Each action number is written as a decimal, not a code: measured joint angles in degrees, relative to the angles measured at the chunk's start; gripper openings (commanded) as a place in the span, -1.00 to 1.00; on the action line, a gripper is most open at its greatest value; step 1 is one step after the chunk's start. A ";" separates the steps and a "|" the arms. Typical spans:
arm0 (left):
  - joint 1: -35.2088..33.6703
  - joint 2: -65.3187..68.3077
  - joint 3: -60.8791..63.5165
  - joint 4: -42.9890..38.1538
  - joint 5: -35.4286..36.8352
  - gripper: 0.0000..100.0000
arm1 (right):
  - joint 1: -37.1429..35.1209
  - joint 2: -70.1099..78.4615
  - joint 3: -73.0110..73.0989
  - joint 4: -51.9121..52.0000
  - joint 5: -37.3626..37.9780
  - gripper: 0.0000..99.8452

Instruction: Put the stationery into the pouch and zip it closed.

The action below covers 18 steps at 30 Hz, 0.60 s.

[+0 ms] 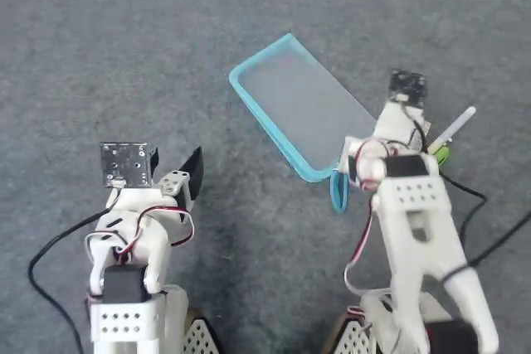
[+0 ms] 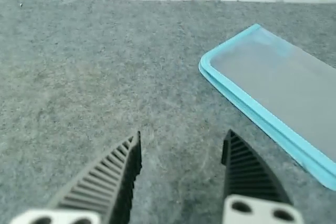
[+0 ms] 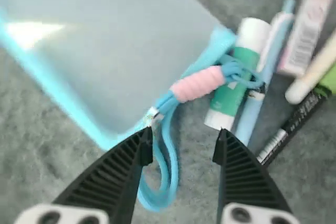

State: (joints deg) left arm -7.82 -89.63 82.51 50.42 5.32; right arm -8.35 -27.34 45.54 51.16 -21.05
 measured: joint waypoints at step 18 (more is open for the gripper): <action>0.00 0.00 0.00 0.00 -0.18 -0.52 | 2.99 21.45 -14.77 0.00 -24.09 -0.62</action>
State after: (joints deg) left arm -7.82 -89.63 82.51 50.42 5.14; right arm -5.36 -5.89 30.77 51.16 -45.14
